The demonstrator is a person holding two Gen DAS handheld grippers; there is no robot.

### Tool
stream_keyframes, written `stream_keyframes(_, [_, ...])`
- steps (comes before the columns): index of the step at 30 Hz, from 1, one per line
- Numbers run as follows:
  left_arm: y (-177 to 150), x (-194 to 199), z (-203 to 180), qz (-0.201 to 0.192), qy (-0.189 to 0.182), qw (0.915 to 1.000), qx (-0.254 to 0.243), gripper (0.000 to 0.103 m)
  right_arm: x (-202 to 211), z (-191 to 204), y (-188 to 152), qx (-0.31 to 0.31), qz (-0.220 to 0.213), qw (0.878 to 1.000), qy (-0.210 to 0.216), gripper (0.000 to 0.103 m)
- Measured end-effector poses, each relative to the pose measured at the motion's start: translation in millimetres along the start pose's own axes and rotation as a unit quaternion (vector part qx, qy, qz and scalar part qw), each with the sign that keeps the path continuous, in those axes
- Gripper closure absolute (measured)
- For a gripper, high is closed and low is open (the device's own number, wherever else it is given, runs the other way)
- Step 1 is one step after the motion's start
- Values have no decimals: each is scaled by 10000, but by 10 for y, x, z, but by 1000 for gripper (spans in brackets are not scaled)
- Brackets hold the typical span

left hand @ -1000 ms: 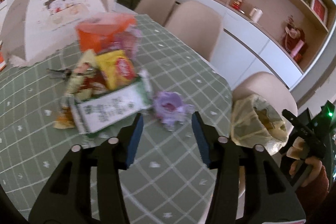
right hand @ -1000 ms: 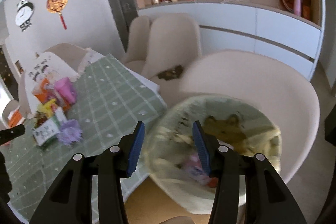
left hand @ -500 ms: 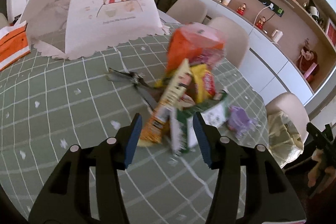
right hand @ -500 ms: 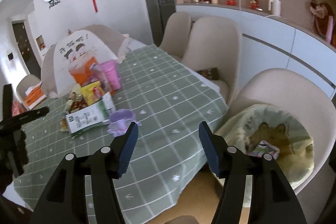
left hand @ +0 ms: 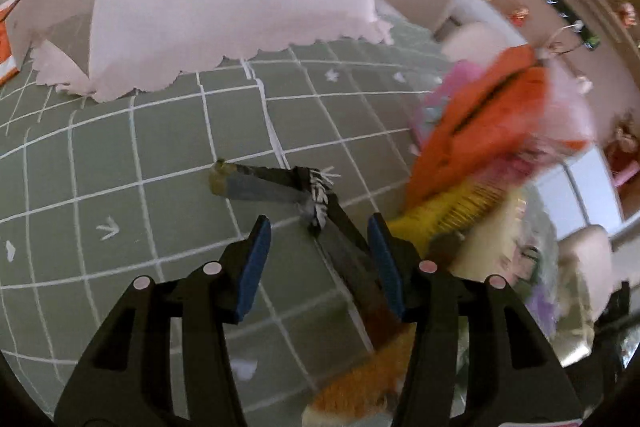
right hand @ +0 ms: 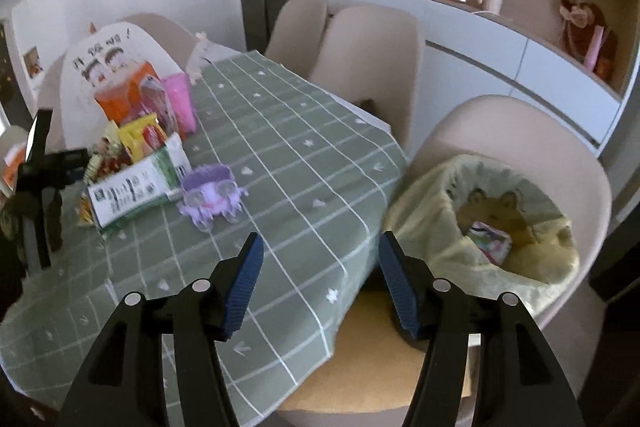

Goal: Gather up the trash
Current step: 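Return the left tool to the table and grasp a dark snack stick, then lift the dark snack stick with the left tool while the right tool grasps a white-and-brown snack wrapper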

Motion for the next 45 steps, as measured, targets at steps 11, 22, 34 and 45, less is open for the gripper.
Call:
stream_keyframes(11, [9,113,-41,-168,-83,9994,-278,90,-97,-75,-63,198,59,9980,-597,46])
stream_keyframes(22, [-550,967,34,-284,-490,9982,-218,90,-416,529,176,312,314,9953,857,46])
stream_keyframes(34, [-1018,1527,271,-348,-424,9983,-202,90,-774,1743,325,-193,529,9782,2000,46])
stream_keyframes(45, [-1093,1592,679,-249,-542,9977,-335,90,-1335,1981,247,-1829,991,9622,1755,46])
Point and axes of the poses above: each gripper's, at about its wrist camera, not at the fingertips, and x roughly against the way its jaws point, z to its left, y to its top, the point moved 6 cm from there along -x, roughly the way its jaws point, and after that the axes turned 4 degrees about z, right-handed, at the moved point
